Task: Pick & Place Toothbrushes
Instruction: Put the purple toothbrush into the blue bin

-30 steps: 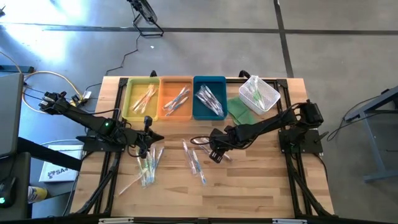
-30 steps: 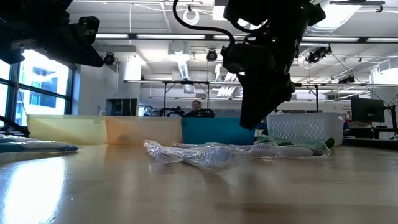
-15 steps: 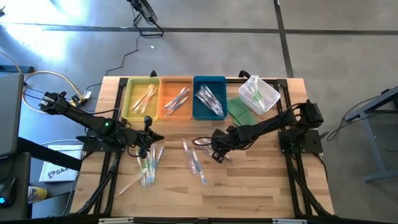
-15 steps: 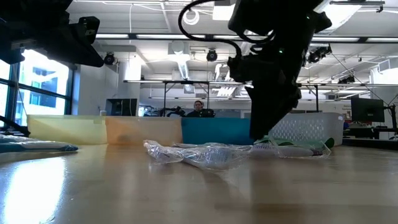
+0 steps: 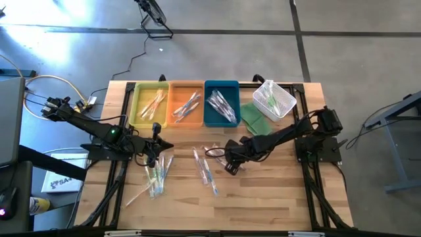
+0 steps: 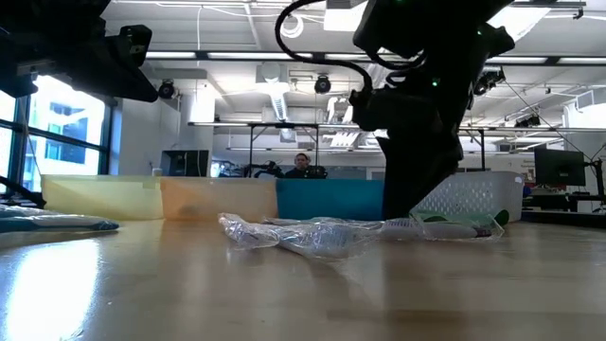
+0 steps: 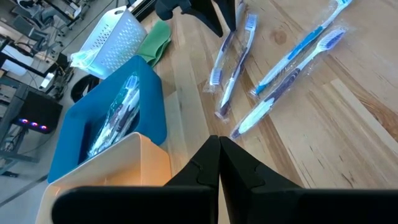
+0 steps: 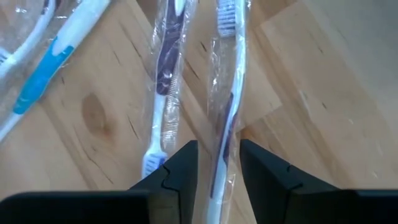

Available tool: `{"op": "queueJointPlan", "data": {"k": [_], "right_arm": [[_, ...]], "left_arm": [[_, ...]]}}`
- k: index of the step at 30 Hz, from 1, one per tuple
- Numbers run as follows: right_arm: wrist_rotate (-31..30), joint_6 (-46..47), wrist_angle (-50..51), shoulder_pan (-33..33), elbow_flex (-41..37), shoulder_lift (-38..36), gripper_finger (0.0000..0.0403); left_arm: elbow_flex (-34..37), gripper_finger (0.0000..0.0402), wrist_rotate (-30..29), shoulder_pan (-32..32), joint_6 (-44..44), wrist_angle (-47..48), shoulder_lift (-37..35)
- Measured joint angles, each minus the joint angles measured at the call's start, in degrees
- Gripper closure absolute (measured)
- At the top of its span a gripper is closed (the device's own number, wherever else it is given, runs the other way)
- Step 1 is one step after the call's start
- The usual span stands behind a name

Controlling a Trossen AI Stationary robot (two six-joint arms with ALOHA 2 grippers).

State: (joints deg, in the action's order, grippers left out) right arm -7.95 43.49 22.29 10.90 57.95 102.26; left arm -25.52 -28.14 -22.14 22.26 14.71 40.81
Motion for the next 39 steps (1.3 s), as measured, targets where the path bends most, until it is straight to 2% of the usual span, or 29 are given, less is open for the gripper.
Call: {"op": "queueJointPlan", "data": {"k": [8, 13, 23, 31, 39], "right_arm": [[0.2, -0.1, -2.8, 0.4, 0.3, 4.5, 0.0292], [-0.7, -0.2, -2.8, 0.7, 0.3, 4.4, 0.0297], [-1.5, -0.2, -2.3, 0.7, 0.1, 4.0, 0.0388], [-1.1, -0.2, -2.2, 0.7, 0.0, 3.1, 0.0393], [-2.3, -0.2, -1.3, 0.6, 0.0, -2.6, 0.0393]], "left_arm": [[0.0, 0.0398, 0.0, 0.0, 0.0, 0.1, 0.0], [0.0, 0.0398, 0.0, 0.0, 0.0, 0.5, 0.0], [0.0, 0.0398, 0.0, 0.0, 0.0, 0.4, 0.0], [0.0, 0.0398, 0.0, 0.0, 0.0, 0.4, 0.0], [0.0, 0.0398, 0.0, 0.0, 0.0, 0.4, 0.0]]}}
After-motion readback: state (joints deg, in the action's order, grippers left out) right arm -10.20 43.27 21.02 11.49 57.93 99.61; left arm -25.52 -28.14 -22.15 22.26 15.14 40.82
